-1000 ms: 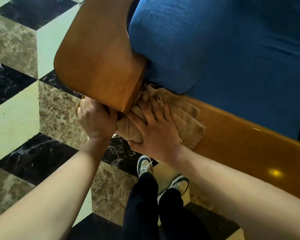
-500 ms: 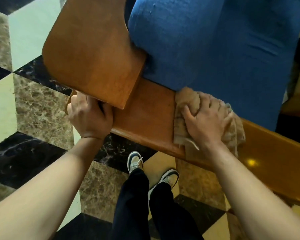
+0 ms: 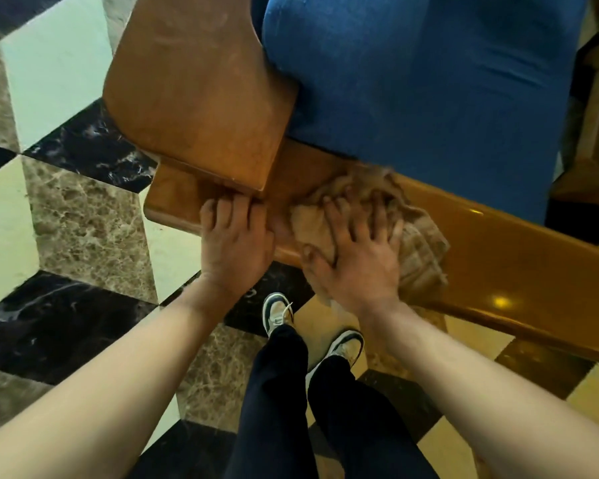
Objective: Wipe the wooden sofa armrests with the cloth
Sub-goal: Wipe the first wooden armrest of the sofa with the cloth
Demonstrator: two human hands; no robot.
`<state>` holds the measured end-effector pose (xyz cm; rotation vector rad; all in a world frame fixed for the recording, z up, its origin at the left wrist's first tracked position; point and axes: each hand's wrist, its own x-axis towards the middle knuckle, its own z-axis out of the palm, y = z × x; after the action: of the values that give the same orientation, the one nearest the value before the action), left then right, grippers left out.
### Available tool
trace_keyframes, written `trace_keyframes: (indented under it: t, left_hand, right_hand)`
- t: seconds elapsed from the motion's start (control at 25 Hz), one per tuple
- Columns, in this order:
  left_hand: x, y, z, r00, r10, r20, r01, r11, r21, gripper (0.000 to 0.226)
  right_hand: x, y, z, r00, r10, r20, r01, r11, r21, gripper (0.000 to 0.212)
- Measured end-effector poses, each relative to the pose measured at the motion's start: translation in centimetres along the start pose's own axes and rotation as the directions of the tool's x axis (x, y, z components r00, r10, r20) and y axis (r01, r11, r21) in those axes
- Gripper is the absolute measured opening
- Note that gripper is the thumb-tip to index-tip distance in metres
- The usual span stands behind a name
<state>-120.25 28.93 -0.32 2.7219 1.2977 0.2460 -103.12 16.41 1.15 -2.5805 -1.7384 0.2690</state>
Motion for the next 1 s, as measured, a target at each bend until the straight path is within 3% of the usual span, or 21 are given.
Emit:
trace_keyframes:
  t: [0.08, 0.2, 0.36, 0.52, 0.64, 0.84, 0.92, 1.0]
  left_hand:
    - [-0.8, 0.6, -0.1, 0.990, 0.139, 0.028, -0.137, 0.989, -0.045, 0.046]
    - [-0.8, -0.4, -0.3, 0.960, 0.278, 0.034, -0.274, 0.957, -0.093, 0.054]
    - [1.3, -0.6, 0.1, 0.783, 0.609, 0.127, -0.605, 0.793, -0.073, 0.059]
    - [5.3, -0.3, 0.1, 0.676, 0.671, 0.304, -0.712, 0.701, 0.035, 0.094]
    - [5.5, 0.9, -0.3, 0.724, 0.625, 0.293, -0.659, 0.751, 0.027, 0.085]
    - [4.2, 2.5, 0.3, 0.833, 0.521, 0.187, -0.524, 0.851, -0.038, 0.062]
    - [3.7, 2.9, 0.9, 0.868, 0.468, 0.164, -0.472, 0.881, -0.017, 0.065]
    - [3.5, 4.3, 1.2, 0.891, 0.425, 0.158, -0.429, 0.903, -0.008, 0.070]
  right_hand:
    - [-1.5, -0.8, 1.1, 0.990, -0.139, 0.015, 0.140, 0.989, -0.050, 0.082]
    - [-2.6, 3.4, 1.3, 0.956, -0.294, -0.019, 0.289, 0.949, -0.126, 0.096]
    - [-7.8, 12.3, 1.4, 0.979, -0.194, -0.067, 0.181, 0.970, -0.165, 0.105]
    - [-10.6, 18.5, -0.7, 1.000, 0.002, 0.004, -0.001, 0.992, -0.129, 0.098]
    - [-7.7, 13.6, -1.0, 0.997, 0.075, 0.006, -0.074, 0.993, -0.097, 0.104]
    - [-2.1, 3.7, 0.6, 0.974, -0.226, 0.015, 0.226, 0.974, -0.018, 0.099]
    - [-3.3, 6.7, 0.8, 0.967, -0.254, -0.036, 0.254, 0.967, -0.007, 0.100]
    - [-6.9, 13.7, 0.7, 0.980, -0.182, -0.082, 0.178, 0.982, -0.059, 0.104]
